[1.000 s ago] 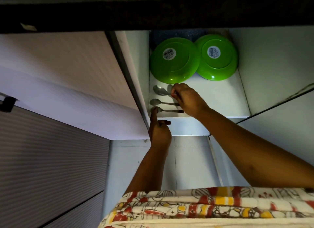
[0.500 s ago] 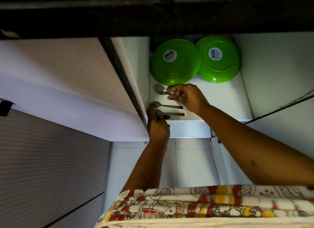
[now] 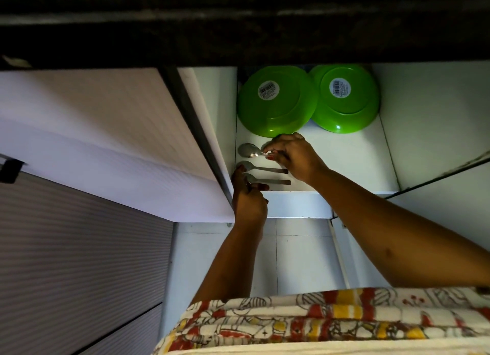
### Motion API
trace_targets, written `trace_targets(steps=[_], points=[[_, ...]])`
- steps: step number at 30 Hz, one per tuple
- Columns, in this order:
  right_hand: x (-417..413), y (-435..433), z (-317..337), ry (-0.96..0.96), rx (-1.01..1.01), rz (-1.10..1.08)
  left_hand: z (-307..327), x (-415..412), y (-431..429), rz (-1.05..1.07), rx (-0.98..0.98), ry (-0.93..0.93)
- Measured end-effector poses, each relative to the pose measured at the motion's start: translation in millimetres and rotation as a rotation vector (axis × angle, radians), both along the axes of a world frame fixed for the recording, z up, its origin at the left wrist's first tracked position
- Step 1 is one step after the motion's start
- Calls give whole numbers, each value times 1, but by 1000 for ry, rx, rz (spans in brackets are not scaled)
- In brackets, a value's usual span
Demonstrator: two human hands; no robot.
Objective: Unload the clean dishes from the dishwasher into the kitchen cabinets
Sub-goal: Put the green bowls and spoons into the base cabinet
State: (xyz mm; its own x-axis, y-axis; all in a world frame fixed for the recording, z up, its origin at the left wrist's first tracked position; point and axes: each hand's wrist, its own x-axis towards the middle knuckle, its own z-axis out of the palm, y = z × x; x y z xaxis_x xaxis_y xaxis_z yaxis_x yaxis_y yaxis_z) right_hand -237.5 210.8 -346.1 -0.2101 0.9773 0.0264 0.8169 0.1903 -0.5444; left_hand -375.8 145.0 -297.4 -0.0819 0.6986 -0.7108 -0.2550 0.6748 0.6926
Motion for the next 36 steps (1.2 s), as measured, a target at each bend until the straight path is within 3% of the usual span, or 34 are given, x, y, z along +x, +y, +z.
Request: trace_targets(steps=[4,14,16,22,25,29,36], points=[[-1,-3,1,-44,65,9,-6,-1,-4,-64,70,85],[-4,-4,-3,-138,151,-26,-10,1,-8,-20,25,75],[-4,-7,-4,-127,204,-62,-8,1,-11,-53,80,156],[3,-34,4,4,316,-394,-11,3,-17,-179,277,425],[7,-55,4,46,332,-553,-7,8,-24,-182,289,451],[9,-97,22,402,307,-908,5,12,-42,-171,335,525],[1,-181,60,517,308,-1085,35,30,-85,-159,398,521]])
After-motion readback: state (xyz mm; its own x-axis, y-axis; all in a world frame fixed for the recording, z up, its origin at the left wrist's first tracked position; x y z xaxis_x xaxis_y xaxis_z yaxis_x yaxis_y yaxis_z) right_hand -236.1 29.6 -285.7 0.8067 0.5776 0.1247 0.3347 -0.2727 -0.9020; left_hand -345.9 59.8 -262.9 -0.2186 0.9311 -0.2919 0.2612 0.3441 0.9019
